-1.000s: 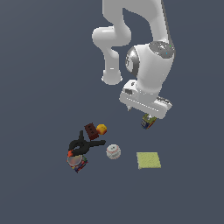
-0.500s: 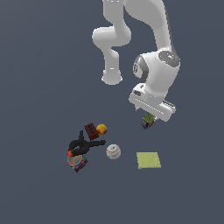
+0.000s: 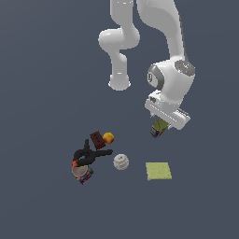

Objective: Pick up a designated object from a clutter of objects.

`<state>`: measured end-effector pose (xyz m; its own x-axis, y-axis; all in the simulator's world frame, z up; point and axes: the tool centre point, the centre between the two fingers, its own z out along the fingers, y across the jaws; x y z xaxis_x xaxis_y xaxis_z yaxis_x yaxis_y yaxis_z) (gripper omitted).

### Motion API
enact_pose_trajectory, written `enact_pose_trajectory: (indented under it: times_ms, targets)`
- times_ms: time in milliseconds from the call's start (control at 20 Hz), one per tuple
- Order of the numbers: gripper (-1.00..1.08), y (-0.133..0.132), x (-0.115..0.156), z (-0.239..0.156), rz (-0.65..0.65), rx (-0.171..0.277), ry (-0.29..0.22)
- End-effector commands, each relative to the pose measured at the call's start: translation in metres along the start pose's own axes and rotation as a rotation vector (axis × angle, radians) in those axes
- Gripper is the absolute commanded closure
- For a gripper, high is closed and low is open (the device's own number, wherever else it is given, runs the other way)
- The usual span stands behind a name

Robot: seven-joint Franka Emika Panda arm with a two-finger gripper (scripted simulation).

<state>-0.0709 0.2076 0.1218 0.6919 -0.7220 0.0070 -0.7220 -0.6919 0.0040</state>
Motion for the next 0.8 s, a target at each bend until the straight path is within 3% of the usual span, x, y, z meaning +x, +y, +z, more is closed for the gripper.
enact_pose_trajectory:
  times_ms: [0,750]
  targets:
    - [-0.92,-0.001,-0.008,0.005,0.024,0.002,-0.002]
    - [-0.92,-0.001,-0.021,0.017,0.060,0.003,-0.007]
